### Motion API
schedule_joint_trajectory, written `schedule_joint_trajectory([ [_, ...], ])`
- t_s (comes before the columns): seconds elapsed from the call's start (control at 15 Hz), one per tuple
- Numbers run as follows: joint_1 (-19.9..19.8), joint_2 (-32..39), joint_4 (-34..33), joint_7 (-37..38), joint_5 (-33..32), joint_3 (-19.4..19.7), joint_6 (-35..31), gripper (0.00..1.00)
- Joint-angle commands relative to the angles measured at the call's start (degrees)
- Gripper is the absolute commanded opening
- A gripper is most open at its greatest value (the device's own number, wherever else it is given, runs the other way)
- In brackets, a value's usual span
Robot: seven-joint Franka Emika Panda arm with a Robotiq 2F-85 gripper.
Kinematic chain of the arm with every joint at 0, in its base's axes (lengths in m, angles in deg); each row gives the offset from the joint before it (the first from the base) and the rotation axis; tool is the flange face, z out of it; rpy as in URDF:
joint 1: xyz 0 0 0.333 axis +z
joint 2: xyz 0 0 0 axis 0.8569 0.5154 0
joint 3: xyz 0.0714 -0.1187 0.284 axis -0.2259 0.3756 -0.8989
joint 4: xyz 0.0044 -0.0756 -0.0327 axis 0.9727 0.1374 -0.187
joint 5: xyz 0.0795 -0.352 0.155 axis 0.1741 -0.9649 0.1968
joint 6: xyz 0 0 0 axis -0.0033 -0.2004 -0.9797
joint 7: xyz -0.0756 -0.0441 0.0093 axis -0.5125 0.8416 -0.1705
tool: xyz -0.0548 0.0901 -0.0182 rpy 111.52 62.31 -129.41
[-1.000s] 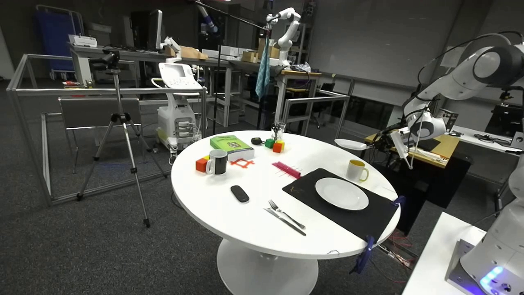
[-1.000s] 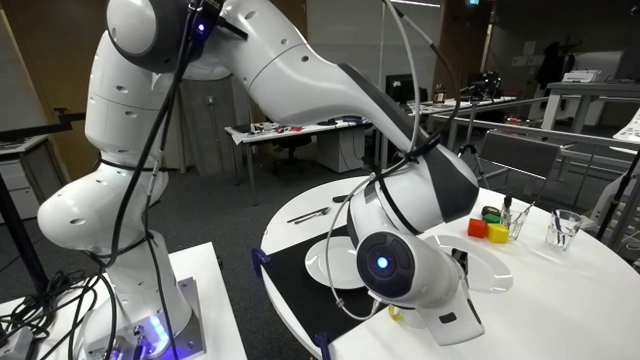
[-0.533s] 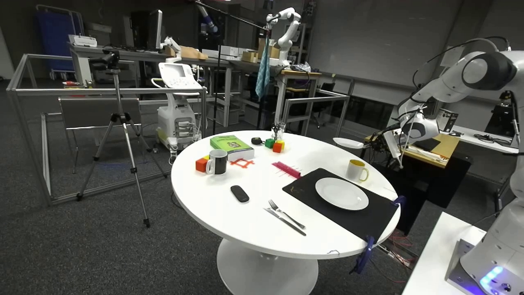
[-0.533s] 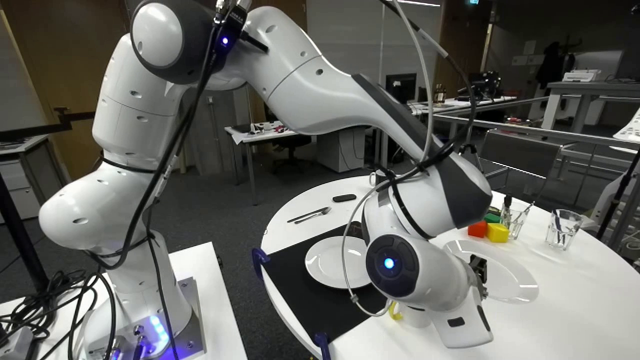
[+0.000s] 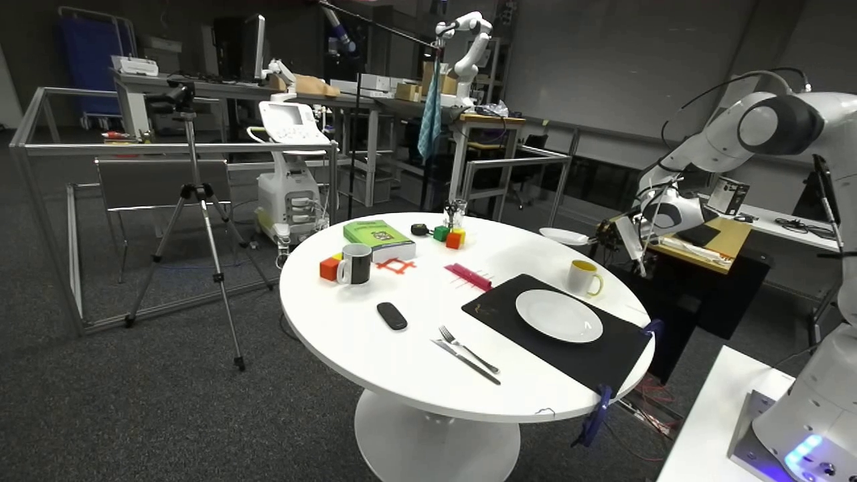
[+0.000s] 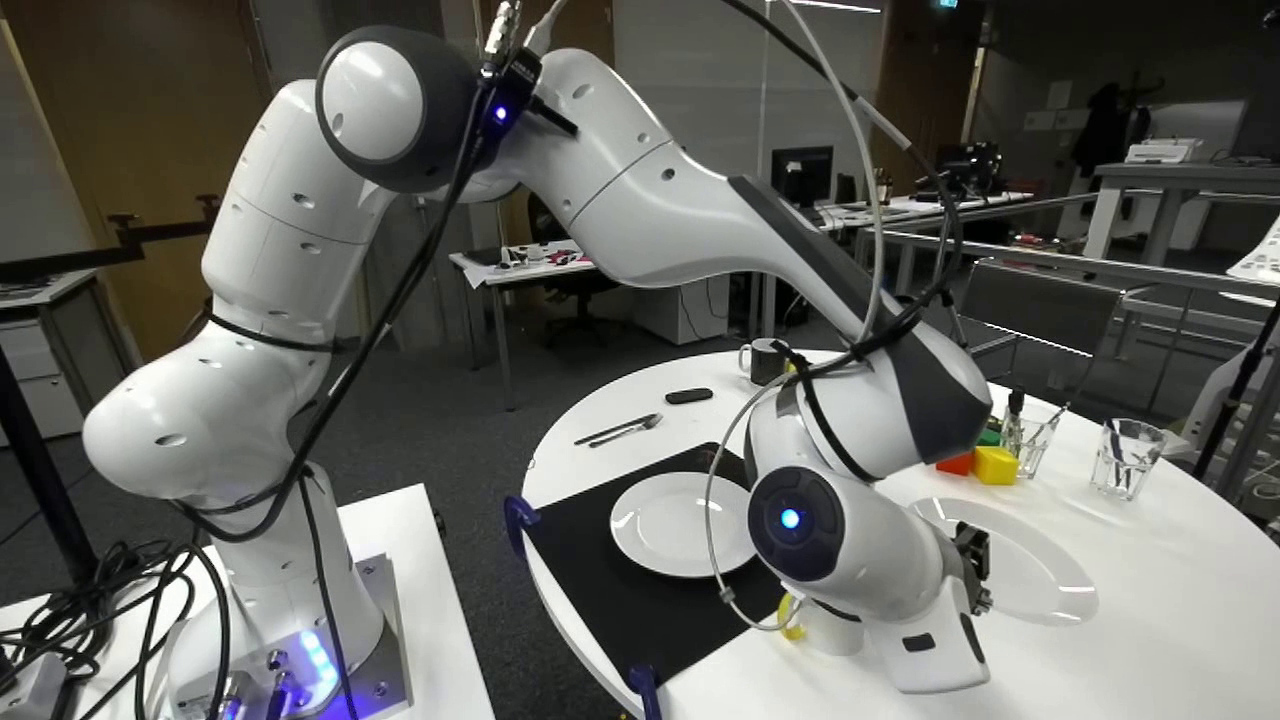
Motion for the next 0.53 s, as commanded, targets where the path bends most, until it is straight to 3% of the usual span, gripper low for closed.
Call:
schedule_joint_trajectory([
  [0.0,1.4,2.2,-3.7,1.2,2.6,1.4,-1.4,0.01],
  [0.47,0.9,6.6,-8.1,1.9,3.5,1.9,-0.7,0.01],
])
